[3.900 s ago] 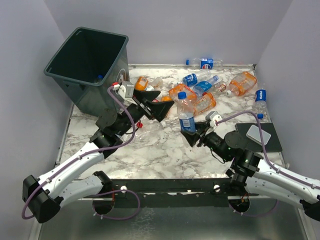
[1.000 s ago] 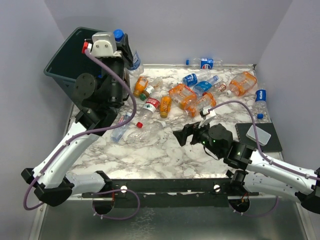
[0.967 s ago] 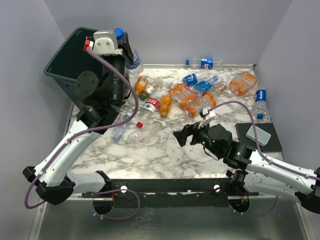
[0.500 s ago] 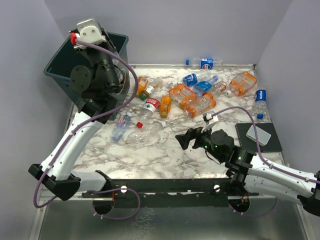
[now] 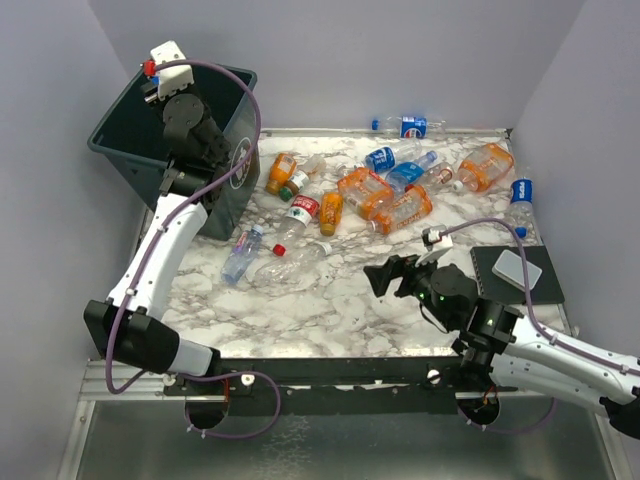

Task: Put the plastic bottles in the bin
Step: Place the plastic bottle in the trash bin.

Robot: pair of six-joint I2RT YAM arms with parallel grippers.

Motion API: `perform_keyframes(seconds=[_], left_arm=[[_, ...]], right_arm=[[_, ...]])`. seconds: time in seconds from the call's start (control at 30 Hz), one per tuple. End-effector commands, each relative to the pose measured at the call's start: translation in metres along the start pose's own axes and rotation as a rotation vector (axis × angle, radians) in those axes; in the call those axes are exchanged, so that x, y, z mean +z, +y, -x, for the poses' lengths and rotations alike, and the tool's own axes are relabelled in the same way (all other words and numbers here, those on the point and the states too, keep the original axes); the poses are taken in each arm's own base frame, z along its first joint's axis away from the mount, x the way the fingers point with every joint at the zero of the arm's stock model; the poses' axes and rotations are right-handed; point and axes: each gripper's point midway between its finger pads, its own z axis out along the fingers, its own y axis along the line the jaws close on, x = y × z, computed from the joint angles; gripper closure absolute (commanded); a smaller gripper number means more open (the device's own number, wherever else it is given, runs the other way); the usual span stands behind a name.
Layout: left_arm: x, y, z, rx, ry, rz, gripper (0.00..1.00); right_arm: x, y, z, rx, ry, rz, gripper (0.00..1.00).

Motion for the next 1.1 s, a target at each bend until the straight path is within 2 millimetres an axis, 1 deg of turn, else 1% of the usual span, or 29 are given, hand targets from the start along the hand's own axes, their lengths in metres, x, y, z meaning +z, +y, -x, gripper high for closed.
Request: perform_keyframes(seconds=[0.0,0.17,0.27,0.43,0.5,0.57,0.6,0.7,0.77,0.8,0.83,0.9,1.0,1.07], left_arm=[[0.003,0.007,-0.04,-0.049,0.11,0.029,1.0],[0.004,0.006,-0.071,-0.001,0.192,0.056,1.0],[0.003,0.006,-0.083,-0.005,0.213,0.059,1.0],[0.001,0.007,-0.091,0.0,0.226,0.048,0.82],[0.001,0.006,-0.09,-0.004,0.225,0.041,0.69],[0.001,0.006,-0.085,-0.016,0.219,0.036,0.47],[0.001,0.006,-0.08,-0.028,0.212,0.031,0.39],[-0.001,0.003,-0.063,-0.066,0.194,0.0,0.21],[-0.004,-0.001,-0.048,-0.097,0.181,-0.028,0.11],[-0.007,-0.005,-0.041,-0.112,0.175,-0.056,0.05],[-0.012,-0.013,-0.033,-0.129,0.171,-0.094,0.01],[-0.024,-0.03,-0.021,-0.148,0.173,-0.175,0.01],[-0.066,-0.077,-0.01,-0.148,0.199,-0.365,0.01],[-0.102,-0.109,-0.012,-0.124,0.226,-0.504,0.01]], right_arm=[[-0.008,-0.02,-0.004,0.011,-0.008,-0.076,0.0],[-0.009,-0.025,-0.002,0.011,-0.017,-0.101,0.0],[-0.008,-0.025,0.002,0.009,-0.027,-0.113,0.0],[-0.009,-0.027,0.005,-0.006,-0.033,-0.125,0.0],[-0.009,-0.028,0.007,-0.011,-0.034,-0.134,0.0],[-0.01,-0.029,0.009,-0.015,-0.037,-0.14,0.0],[-0.011,-0.03,0.01,-0.016,-0.038,-0.143,0.0],[-0.011,-0.03,0.012,-0.02,-0.039,-0.149,0.0],[-0.011,-0.029,0.013,-0.022,-0.034,-0.149,0.0],[-0.01,-0.028,0.013,-0.025,-0.027,-0.151,0.0],[-0.009,-0.026,0.013,-0.024,-0.021,-0.152,0.0],[-0.005,-0.023,0.013,-0.027,-0.003,-0.153,0.0],[0.005,-0.02,0.011,-0.021,0.032,-0.155,0.0],[0.015,-0.025,0.009,0.005,0.067,-0.169,0.0]])
